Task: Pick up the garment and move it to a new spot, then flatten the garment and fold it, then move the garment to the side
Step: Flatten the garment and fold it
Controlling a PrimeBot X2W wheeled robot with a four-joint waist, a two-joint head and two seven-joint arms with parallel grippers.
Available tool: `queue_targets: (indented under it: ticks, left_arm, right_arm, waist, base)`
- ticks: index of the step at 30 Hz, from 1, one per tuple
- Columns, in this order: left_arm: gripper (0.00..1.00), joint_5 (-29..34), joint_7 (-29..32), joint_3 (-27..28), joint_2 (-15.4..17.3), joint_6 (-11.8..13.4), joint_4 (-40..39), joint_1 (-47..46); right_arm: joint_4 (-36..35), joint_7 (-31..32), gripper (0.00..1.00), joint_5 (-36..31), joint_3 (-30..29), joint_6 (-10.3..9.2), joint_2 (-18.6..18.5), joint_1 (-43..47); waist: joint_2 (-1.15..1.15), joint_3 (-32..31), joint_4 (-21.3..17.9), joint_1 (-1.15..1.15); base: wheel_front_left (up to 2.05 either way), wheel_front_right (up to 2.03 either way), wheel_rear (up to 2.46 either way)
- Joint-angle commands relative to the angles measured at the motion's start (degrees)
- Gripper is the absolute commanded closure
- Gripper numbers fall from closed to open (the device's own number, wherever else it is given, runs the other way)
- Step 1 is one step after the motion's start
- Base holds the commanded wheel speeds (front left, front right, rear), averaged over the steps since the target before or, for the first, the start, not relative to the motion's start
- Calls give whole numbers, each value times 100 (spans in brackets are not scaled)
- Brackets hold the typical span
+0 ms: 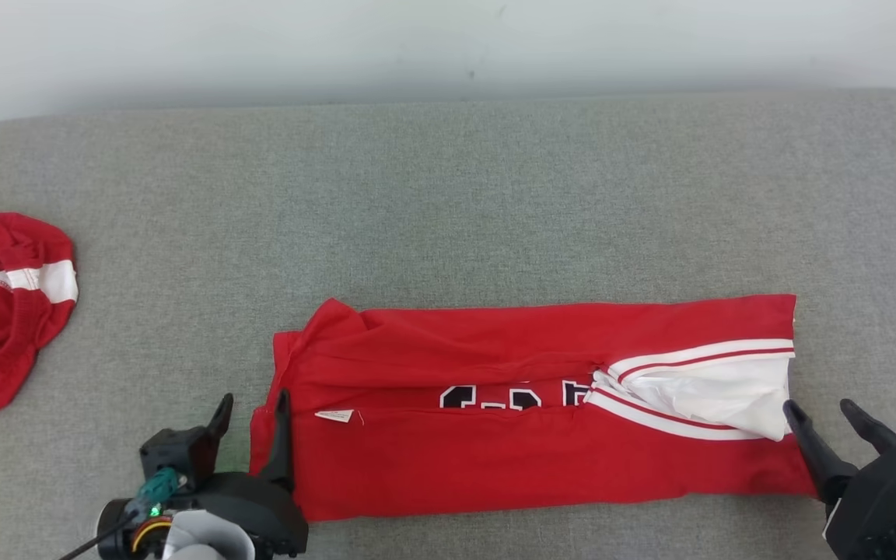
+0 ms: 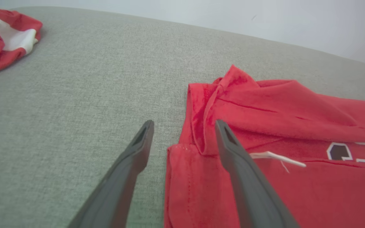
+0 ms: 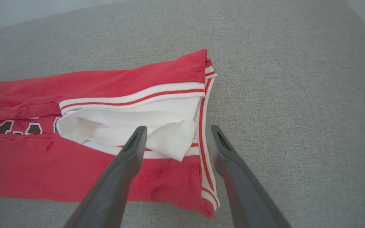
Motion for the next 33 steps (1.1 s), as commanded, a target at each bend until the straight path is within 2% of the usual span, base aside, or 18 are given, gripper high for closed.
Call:
queue_targets:
  ticks: [1,3,6,13,18,24,33]
  left_arm:
    - [0,119,-41,92,-4,11,-94,125]
    - [0,478,-51,445,-20,17,-494,228]
    - [0,1030,-43,960,-182,-147,-1046,686]
    - [0,2083,-46,2146,-800,-853,-1845,1576]
    - [0,2674,-47,2813,-1199,-1298,-2153,2023]
    - [0,3082,-47,3222,-1443,-1624,-2305,2303]
    - [0,3335,-47,3321,-1541,-1787,-2273,2341]
  right_arm:
    - [-24,-30,0,9,-54,-13,47,79]
    - [-30,-48,0,33,-152,-13,114,82]
    - [27,-103,0,170,-332,-13,294,23]
    - [498,-234,0,206,-664,-13,590,-117]
    - [1049,-227,0,305,-669,-13,614,-422]
    - [2068,-306,0,176,-590,-13,389,-1014]
    - [3197,-367,0,85,-446,-13,197,-1576]
  waist:
    - [0,-43,12,0]
    - [0,-83,52,0]
    - [0,-160,112,0]
    - [0,-374,259,0]
    - [0,-424,286,0]
    - [0,-398,316,0]
    - [0,-274,465,0]
  base:
    - [0,0,0]
    - [0,0,0]
    - [0,0,0]
    - [0,0,0]
    - [0,0,0]
    - [0,0,0]
    - [0,0,0]
